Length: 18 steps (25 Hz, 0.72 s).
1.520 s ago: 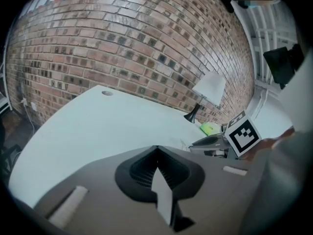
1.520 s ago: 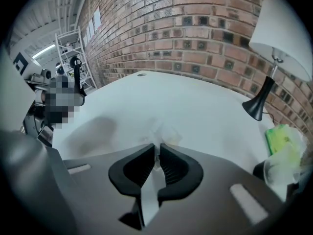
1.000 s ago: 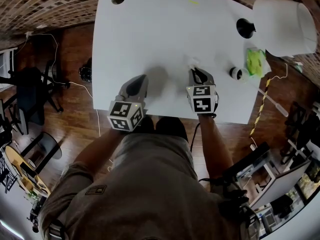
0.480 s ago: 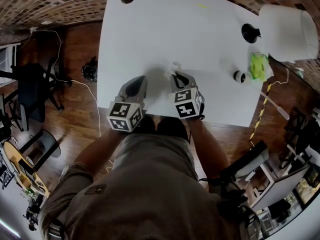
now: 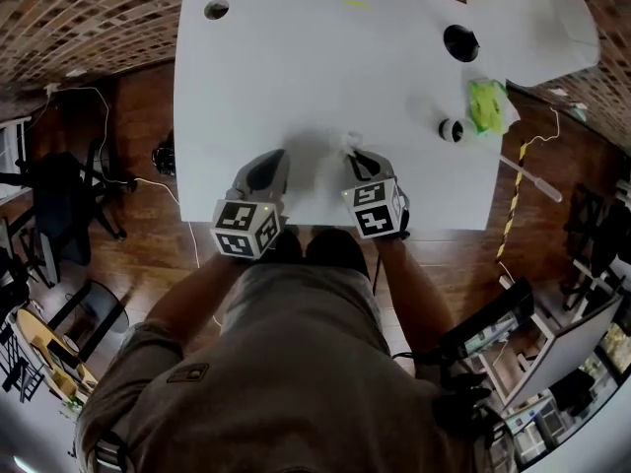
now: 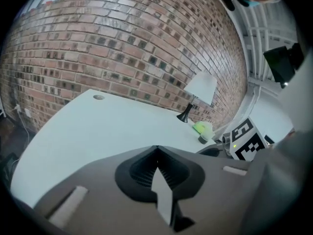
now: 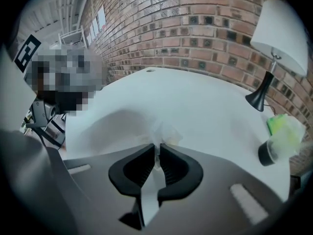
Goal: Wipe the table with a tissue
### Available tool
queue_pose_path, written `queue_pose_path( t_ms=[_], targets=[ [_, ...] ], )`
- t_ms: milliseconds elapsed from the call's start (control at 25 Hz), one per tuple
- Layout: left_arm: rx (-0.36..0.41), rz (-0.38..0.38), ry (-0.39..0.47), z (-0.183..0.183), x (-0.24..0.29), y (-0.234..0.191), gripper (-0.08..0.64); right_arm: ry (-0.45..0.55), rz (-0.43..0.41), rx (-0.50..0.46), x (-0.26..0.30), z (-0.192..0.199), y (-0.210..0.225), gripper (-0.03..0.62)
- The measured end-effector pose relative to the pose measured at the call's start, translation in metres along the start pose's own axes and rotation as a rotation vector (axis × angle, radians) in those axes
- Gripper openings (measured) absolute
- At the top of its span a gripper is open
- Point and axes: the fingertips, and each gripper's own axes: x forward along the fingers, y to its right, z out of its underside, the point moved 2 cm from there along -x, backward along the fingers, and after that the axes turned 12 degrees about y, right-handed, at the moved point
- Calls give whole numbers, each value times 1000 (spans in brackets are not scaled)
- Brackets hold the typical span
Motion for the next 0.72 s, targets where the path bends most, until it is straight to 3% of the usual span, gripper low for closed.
queue_pose_path(
  t_ms=[320, 720],
  targets=[
    [28, 46, -8, 5, 7, 26, 2, -7, 41, 38, -26, 31, 12, 46],
    [57, 15, 1, 8, -12, 28, 2, 3, 45, 15, -25, 31, 8, 55]
  ],
)
